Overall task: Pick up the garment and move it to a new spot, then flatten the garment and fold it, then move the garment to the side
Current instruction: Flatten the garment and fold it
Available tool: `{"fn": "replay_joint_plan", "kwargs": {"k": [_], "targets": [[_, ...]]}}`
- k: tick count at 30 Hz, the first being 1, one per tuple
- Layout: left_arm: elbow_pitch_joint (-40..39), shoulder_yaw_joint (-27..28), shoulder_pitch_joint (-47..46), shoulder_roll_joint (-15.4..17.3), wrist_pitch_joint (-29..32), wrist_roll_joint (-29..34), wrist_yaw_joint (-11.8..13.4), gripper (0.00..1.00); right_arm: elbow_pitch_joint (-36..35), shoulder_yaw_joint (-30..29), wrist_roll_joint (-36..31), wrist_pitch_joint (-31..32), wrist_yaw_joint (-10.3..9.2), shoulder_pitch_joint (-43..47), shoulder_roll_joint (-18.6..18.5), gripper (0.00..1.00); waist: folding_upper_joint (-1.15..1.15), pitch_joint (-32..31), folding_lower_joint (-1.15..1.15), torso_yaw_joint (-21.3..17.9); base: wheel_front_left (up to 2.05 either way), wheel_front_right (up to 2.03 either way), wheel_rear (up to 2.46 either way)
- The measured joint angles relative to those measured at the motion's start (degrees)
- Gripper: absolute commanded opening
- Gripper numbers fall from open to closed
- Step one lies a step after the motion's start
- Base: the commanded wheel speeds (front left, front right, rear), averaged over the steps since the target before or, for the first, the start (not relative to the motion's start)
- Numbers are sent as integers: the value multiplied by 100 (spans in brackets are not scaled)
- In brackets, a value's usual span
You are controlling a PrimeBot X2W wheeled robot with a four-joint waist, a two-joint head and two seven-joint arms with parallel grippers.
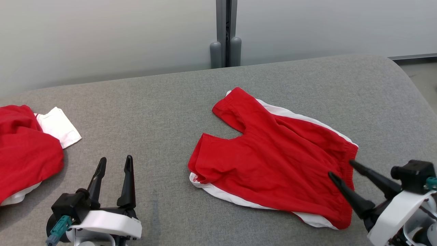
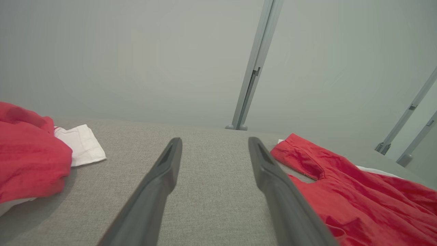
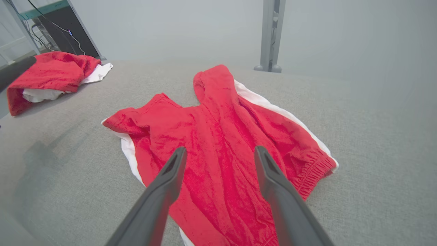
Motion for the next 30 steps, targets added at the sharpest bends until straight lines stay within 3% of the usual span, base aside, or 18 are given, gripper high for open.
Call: {"fn": "replay_joint_plan", "kwargs": {"k": [8,14,20,25,30], "targets": [[-37,-41,-1,1,0,-1,1,100,-464,-989,-697,-683,0,116,811,100,0,-15,0,31,0,0,0],[-70,-110,1,0,0,-15,26,100,-375,-1880,-1458,-1454,0,355,1870,100,0,-60,0,91,0,0,0],[-146,-110,14,1,0,-27,68,100,-156,-2253,-1989,-1807,0,548,2515,100,0,-105,0,164,0,0,0],[-171,-94,23,2,0,-26,70,100,248,-2887,-2140,-1878,-1,565,2839,100,0,-128,0,249,0,0,0],[-155,-115,81,1,0,-49,80,100,358,-2835,-2191,-1886,-1,567,2919,100,0,-183,0,276,0,0,0]]}}
